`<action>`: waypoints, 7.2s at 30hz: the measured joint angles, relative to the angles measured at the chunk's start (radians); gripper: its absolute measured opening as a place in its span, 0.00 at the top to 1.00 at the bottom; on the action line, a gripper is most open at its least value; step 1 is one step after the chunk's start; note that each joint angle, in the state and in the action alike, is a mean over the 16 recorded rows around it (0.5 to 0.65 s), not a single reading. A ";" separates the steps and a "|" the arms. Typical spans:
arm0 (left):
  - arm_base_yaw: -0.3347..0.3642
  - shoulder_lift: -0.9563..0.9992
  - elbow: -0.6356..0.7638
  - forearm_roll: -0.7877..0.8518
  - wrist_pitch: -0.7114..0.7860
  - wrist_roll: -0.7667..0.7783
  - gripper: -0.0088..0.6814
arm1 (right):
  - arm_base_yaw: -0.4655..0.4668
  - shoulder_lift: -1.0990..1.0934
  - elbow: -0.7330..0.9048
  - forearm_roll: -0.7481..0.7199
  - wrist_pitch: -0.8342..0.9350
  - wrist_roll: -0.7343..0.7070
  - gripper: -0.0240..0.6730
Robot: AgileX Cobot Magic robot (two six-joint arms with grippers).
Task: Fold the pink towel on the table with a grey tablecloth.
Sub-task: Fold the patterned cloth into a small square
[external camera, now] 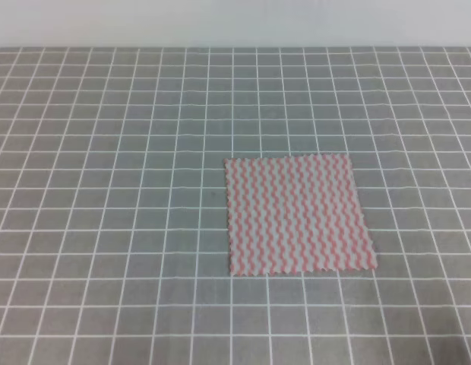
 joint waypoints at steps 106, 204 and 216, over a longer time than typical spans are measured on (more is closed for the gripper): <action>-0.388 1.680 -1.149 -0.604 0.305 0.673 0.99 | 0.264 1.490 -0.965 0.282 0.462 -0.234 0.96; -0.817 1.972 -1.413 0.112 0.375 0.507 0.30 | 0.372 1.769 -1.319 0.263 0.402 -0.183 0.99; -0.817 1.977 -1.413 0.186 0.337 0.438 0.49 | 0.371 1.767 -1.319 0.265 0.402 -0.184 0.99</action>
